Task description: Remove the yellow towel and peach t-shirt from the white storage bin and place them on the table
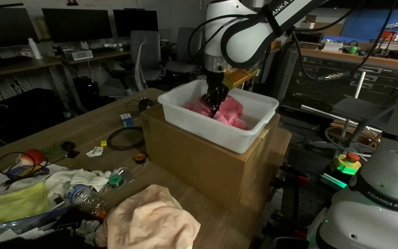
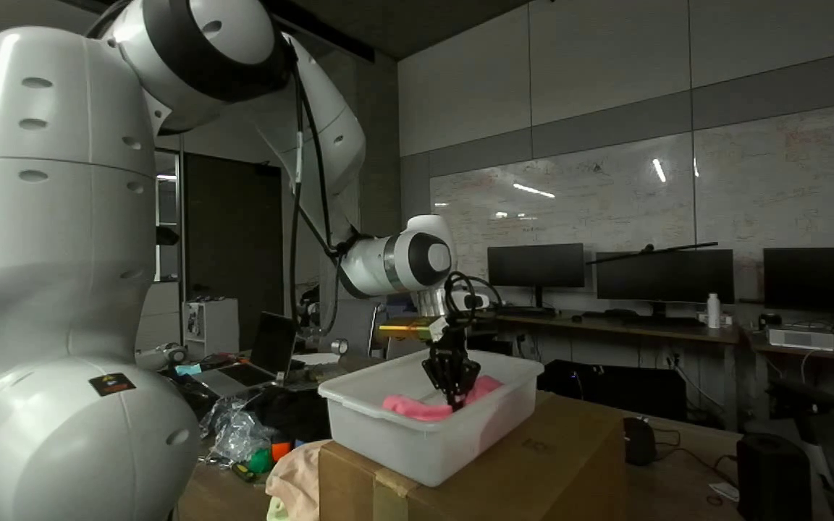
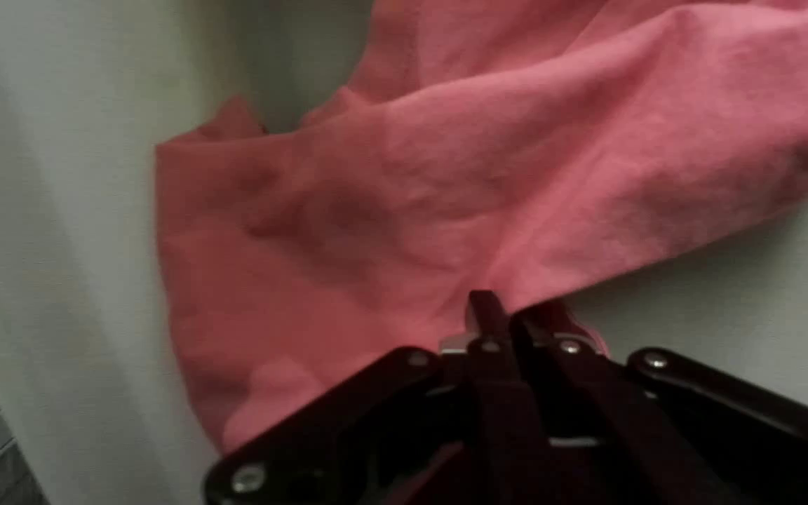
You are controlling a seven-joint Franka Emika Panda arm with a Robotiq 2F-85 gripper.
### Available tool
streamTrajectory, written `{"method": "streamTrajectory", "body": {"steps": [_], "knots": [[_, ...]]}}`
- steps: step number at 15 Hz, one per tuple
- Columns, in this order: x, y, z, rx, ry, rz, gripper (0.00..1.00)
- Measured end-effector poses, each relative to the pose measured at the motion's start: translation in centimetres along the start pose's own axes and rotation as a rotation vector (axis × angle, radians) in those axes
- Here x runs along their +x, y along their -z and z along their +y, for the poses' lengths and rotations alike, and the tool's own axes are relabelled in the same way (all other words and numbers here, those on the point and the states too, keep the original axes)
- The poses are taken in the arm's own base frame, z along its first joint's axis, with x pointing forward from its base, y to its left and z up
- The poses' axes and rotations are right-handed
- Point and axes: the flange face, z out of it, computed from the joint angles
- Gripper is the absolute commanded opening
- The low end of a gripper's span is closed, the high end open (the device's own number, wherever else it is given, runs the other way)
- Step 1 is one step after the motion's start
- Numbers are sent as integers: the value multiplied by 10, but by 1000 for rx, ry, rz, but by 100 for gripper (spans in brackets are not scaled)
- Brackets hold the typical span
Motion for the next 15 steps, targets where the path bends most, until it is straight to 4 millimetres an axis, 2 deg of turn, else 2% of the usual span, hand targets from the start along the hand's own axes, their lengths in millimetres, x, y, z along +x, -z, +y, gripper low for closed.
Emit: {"method": "streamTrajectory", "body": {"steps": [4,9,10,11,12,13,15], "knots": [[6,23,0,-1,11,105,8],[4,92,8,-48,6,338,9],[1,104,9,-55,3,379,18],[-2,115,10,-57,8,413,9],[-6,123,10,-51,20,442,10],[-9,127,10,-45,27,457,17],[-14,128,8,-42,35,466,19]]}}
